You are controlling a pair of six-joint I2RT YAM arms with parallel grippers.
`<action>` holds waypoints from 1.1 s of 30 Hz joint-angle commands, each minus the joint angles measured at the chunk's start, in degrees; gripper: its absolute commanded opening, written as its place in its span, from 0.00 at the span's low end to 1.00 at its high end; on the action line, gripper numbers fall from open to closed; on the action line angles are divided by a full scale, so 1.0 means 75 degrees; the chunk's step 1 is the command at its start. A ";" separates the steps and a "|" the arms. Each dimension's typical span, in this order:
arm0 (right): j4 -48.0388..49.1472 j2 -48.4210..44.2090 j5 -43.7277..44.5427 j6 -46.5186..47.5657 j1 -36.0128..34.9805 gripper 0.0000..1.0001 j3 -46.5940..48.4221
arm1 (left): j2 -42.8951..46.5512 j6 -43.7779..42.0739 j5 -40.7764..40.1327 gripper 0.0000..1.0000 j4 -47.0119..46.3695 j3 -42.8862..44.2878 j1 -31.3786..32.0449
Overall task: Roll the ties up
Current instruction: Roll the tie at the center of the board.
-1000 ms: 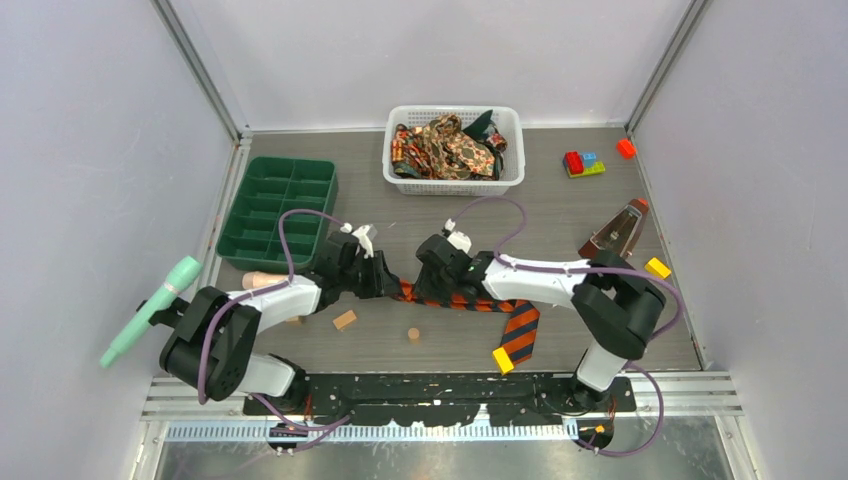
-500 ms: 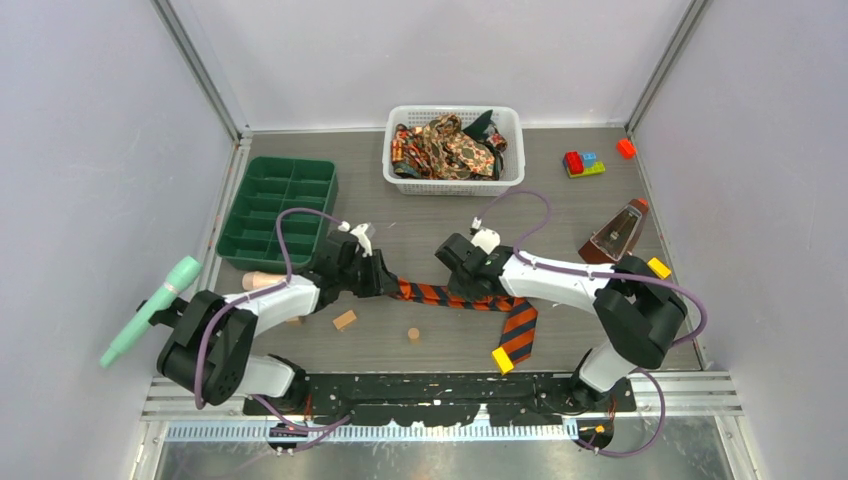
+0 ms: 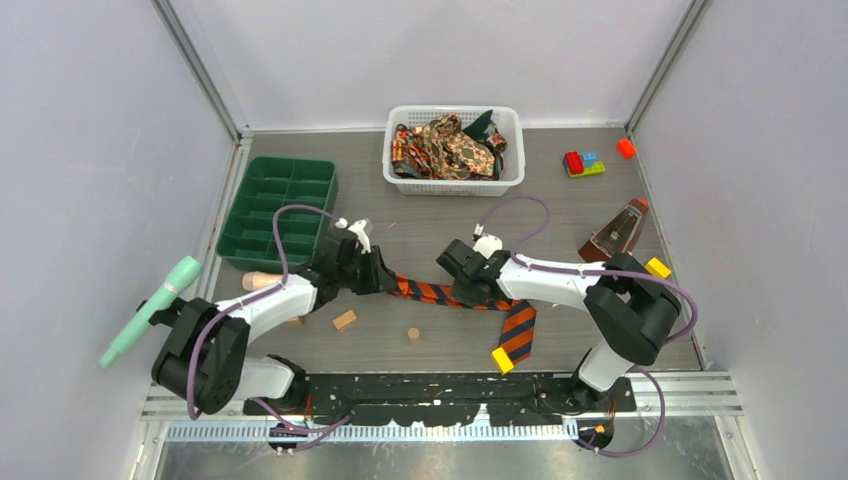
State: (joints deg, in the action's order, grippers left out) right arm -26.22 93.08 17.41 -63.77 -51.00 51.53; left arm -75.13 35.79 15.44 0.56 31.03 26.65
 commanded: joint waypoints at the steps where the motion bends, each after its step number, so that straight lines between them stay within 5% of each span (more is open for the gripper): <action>1: -0.0167 0.0018 -0.0136 -0.0191 -0.0072 0.12 -0.0444 | 0.0277 0.0003 -0.0448 0.22 0.0226 0.0365 -0.0003; 18: 0.0019 -0.0200 -0.0405 -0.0107 -0.0278 0.11 -0.0606 | 0.0029 -0.0199 -0.1806 0.11 0.1210 0.0943 0.0316; 33: 0.0479 -0.2874 -0.0315 0.0341 -0.0295 0.31 -0.1067 | -0.0862 -0.0894 -0.4597 0.05 0.3134 0.2214 0.1601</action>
State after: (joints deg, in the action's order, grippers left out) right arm -22.79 78.22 13.04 -61.84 -52.82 44.23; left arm -80.60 31.44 -10.15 19.35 44.25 36.34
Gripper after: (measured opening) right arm 0.303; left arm 0.303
